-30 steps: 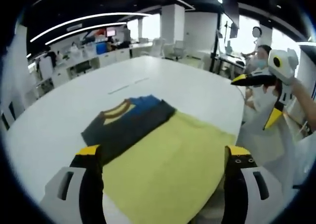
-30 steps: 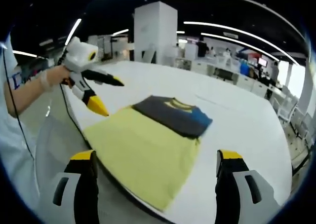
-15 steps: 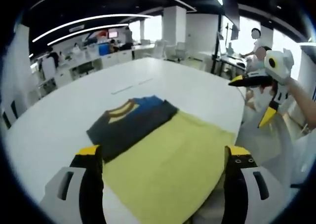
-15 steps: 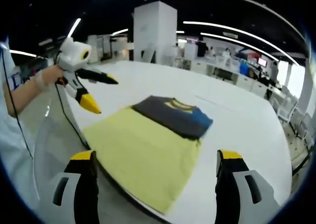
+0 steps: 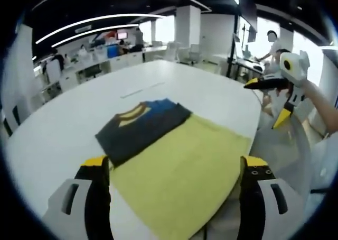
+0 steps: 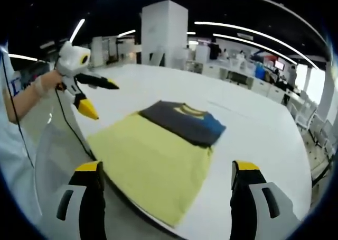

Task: Fold the garment on the visible template until the final outline fits inside the template.

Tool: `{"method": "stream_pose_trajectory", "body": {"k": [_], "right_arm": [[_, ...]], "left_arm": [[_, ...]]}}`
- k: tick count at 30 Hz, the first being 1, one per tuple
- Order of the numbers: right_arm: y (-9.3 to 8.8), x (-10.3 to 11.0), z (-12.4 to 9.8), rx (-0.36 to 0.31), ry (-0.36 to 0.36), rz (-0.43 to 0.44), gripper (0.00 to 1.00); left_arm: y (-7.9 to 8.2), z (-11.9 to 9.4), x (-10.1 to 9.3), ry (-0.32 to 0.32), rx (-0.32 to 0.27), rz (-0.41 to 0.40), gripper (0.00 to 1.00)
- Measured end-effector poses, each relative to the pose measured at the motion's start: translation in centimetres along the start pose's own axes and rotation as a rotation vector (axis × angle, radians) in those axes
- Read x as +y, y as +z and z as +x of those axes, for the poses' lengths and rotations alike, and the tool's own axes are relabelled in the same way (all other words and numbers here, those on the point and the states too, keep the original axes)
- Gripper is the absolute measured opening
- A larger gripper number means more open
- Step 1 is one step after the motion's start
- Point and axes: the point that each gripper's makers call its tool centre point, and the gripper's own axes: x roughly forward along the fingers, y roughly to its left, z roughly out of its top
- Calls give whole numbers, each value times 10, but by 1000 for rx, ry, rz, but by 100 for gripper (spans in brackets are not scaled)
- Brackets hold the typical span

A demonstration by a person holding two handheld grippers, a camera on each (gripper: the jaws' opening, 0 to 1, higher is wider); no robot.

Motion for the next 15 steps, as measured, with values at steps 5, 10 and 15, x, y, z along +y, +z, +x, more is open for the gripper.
{"method": "stream_pose_trajectory", "body": {"k": [5,10,15], "right_arm": [[-1,1,0,-5,-1,11,100],[-2,1,-1,2,-1,8,100],[-2,0,-1,5,-4,8,100]], "left_arm": [[0,-2,-1,2,-1,-7,100],[-2,-2,-2,1,2,-3,100],[-2,-3,-3,1,-3,2,100]]}}
